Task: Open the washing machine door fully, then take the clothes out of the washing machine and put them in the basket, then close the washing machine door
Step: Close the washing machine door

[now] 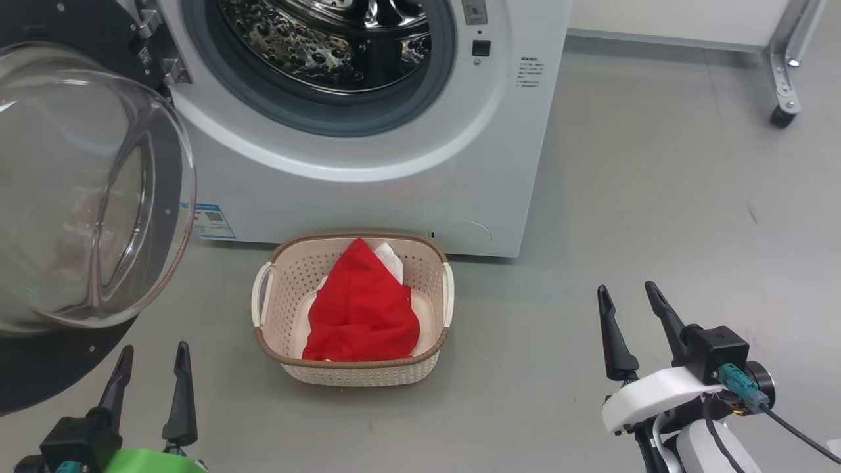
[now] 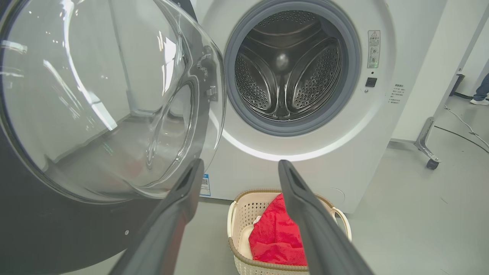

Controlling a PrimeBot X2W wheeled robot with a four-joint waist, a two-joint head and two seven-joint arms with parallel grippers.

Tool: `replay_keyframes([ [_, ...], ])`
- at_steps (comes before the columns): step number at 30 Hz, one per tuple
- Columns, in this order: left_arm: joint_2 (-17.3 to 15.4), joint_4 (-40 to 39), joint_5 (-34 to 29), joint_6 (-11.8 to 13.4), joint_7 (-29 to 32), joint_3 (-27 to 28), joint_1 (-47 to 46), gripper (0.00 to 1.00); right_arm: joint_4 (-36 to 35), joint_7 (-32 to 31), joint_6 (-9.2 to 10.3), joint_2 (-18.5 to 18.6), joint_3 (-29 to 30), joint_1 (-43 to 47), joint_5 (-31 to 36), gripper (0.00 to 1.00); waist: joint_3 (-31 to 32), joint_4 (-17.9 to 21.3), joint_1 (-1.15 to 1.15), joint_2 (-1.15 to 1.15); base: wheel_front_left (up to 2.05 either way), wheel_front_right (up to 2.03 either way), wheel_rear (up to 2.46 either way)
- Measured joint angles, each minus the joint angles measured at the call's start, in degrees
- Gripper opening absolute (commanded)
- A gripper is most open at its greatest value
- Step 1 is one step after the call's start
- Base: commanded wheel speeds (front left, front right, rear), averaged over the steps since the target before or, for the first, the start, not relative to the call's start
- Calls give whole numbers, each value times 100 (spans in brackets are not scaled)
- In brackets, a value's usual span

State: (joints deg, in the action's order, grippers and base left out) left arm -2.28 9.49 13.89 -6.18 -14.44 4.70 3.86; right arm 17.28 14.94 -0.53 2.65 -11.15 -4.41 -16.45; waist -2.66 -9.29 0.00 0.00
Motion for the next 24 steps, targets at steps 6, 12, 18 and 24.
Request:
replay_keyframes([
  [6,1,124,109,10,0,-26,0,100,3,0,-93,1,-94,10,0,100,-21,-296,0,0,0,0,0],
  [12,1,158,232,125,0,31,0,100,51,0,-165,1,-254,12,0,100,-45,-712,0,0,0,0,0],
  [18,1,244,316,244,0,58,17,100,133,0,-234,1,-357,-13,43,100,-64,-1161,0,0,0,0,0],
  [24,4,331,444,339,0,69,75,100,181,0,-245,7,-466,-99,47,100,-75,-1623,0,0,0,0,0],
])
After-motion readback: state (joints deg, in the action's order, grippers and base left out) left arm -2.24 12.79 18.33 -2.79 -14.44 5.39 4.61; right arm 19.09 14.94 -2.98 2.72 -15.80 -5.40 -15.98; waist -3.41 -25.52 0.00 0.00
